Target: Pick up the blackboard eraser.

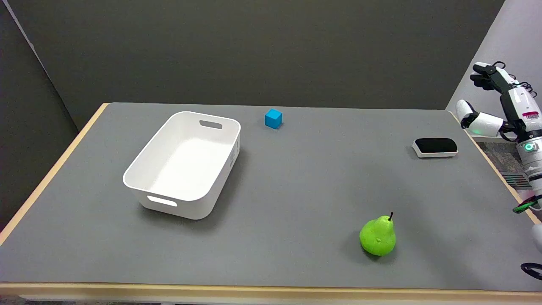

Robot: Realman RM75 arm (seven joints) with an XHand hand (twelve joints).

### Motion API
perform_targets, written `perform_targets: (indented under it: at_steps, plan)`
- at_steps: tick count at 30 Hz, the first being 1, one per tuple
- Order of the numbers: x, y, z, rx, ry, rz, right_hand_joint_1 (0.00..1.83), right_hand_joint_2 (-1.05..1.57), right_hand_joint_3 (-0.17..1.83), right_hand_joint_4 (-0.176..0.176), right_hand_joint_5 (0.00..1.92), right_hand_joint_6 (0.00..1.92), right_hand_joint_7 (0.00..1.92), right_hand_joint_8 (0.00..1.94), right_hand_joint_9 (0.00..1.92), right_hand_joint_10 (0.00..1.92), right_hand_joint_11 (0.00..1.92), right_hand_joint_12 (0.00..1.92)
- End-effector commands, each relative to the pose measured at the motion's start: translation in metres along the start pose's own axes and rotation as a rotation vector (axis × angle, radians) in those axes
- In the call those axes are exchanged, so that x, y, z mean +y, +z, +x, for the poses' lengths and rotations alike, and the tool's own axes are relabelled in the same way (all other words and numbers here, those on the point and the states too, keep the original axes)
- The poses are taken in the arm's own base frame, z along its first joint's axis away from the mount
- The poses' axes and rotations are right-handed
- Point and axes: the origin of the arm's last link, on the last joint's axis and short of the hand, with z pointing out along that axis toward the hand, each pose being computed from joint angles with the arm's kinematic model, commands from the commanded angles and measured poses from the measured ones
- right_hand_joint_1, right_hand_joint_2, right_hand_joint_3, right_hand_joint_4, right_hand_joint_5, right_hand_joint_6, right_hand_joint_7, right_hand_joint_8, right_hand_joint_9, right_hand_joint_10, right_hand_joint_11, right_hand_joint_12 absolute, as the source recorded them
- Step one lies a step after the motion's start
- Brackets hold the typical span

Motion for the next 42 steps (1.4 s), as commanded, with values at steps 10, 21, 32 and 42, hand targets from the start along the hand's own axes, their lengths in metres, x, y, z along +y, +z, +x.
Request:
perform_targets:
  at_steps: [10, 21, 32, 42]
  plan:
    - [0.006, 0.022, -0.001, -0.183, -0.280, 0.050, 0.64, 0.66, 0.99, -0.005, 0.21, 0.46, 0.37, 0.48, 0.29, 0.82, 0.09, 1.22]
    - [0.013, 0.009, -0.023, -0.452, -0.433, -0.081, 0.53, 0.58, 0.97, 0.007, 0.06, 0.32, 0.08, 0.25, 0.04, 0.62, 0.00, 1.02]
    - [0.063, -0.015, -0.021, -0.558, -0.555, -0.271, 0.57, 0.56, 0.95, 0.045, 0.00, 0.10, 0.00, 0.04, 0.00, 0.37, 0.00, 0.68]
    - [0.052, 0.003, -0.022, -0.610, -0.606, -0.216, 0.53, 0.54, 0.95, 0.044, 0.00, 0.06, 0.00, 0.03, 0.00, 0.38, 0.00, 0.63]
